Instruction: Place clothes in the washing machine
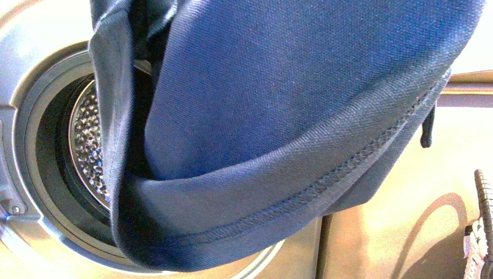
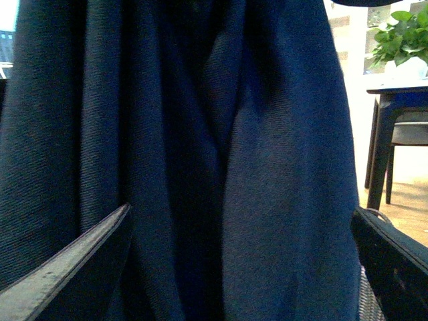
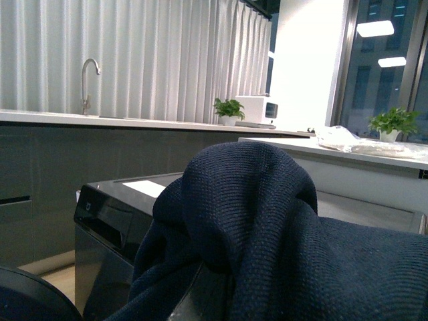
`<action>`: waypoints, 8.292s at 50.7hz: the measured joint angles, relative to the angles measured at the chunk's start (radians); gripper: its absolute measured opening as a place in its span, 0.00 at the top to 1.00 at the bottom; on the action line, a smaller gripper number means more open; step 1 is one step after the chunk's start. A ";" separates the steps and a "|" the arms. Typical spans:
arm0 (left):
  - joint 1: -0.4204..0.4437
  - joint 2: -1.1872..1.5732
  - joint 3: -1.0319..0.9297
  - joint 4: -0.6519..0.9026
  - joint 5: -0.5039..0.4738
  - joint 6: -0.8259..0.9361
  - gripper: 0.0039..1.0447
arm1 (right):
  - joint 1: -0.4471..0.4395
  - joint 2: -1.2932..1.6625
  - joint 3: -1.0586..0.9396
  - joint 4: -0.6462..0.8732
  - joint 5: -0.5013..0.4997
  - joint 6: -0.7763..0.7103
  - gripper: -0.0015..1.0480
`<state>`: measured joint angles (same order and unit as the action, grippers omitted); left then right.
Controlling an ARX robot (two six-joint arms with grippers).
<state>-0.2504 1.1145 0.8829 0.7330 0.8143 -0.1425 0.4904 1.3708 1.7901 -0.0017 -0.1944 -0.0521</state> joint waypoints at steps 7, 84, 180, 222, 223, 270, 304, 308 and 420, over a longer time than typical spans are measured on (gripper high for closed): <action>0.076 0.043 0.021 0.063 0.034 -0.032 0.06 | 0.000 0.000 0.000 0.000 0.000 0.000 0.94; -0.238 0.136 0.121 0.004 -0.065 -0.037 0.06 | 0.000 0.000 0.000 0.000 0.002 0.000 0.94; -0.189 0.400 0.181 0.059 -0.808 0.056 0.93 | -0.001 -0.004 0.000 0.005 0.002 0.006 0.07; 0.197 0.505 0.000 -0.021 -0.694 0.271 0.93 | -0.001 -0.008 0.000 0.005 0.002 0.006 0.07; 0.205 0.519 0.000 -0.018 -0.701 0.272 0.93 | -0.001 -0.008 0.000 0.005 0.002 0.006 0.07; 0.204 1.089 0.468 0.117 -0.890 0.266 0.93 | -0.001 -0.008 0.000 0.005 0.002 0.006 0.07; 0.207 1.467 1.183 -0.167 -1.004 0.242 0.93 | -0.001 -0.008 0.000 0.005 0.002 0.006 0.07; 0.204 1.487 1.224 -0.192 -1.014 0.242 0.93 | -0.001 -0.008 0.000 0.005 0.002 0.006 0.07; 0.168 1.153 0.475 0.024 -0.876 0.201 0.06 | -0.487 -1.295 -1.706 -0.016 0.196 0.054 0.98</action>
<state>-0.0822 2.2677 1.3575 0.7567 -0.0616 0.0586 0.0032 0.0757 0.0837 -0.0174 0.0021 0.0021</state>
